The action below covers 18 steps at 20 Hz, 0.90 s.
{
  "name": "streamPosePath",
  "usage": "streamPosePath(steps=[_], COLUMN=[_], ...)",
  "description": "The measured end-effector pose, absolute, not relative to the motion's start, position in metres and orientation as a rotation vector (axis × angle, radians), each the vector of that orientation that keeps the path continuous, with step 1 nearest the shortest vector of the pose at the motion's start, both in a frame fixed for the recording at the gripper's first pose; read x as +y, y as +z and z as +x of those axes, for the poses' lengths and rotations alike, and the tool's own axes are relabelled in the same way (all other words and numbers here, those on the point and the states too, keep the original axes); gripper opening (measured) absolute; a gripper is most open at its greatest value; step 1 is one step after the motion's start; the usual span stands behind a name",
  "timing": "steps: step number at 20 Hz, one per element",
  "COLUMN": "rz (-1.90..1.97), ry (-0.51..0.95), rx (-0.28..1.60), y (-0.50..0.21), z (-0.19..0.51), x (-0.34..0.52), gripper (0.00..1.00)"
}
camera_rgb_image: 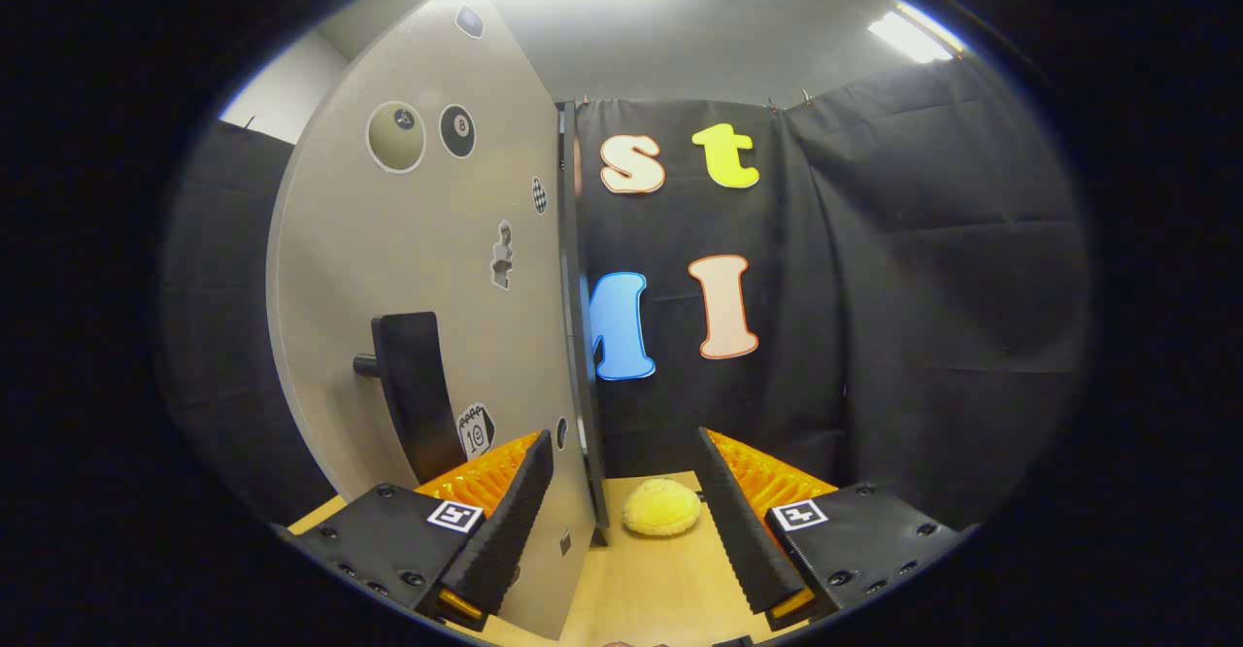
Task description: Open the shoe cabinet door, grab the shoes and put them into the shoe cabinet, then close the shoe cabinet door.
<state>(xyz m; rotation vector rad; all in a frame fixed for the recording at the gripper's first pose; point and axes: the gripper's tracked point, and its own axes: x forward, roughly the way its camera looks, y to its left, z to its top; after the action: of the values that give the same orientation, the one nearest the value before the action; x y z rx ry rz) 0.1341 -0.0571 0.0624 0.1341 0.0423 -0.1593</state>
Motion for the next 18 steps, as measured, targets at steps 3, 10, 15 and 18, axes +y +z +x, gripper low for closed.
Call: streamPosePath(steps=[3,10,15,18], rz=[0.172,0.107,0.103,0.1], ry=[-0.178,-0.075,0.018,0.042], rx=[0.068,0.068,0.076,0.057], y=[0.061,0.067,0.069,0.068], z=[0.144,0.2,0.221,0.211], x=[-0.016,0.083,0.131,0.132], gripper=[0.95,0.96,0.97,0.98])
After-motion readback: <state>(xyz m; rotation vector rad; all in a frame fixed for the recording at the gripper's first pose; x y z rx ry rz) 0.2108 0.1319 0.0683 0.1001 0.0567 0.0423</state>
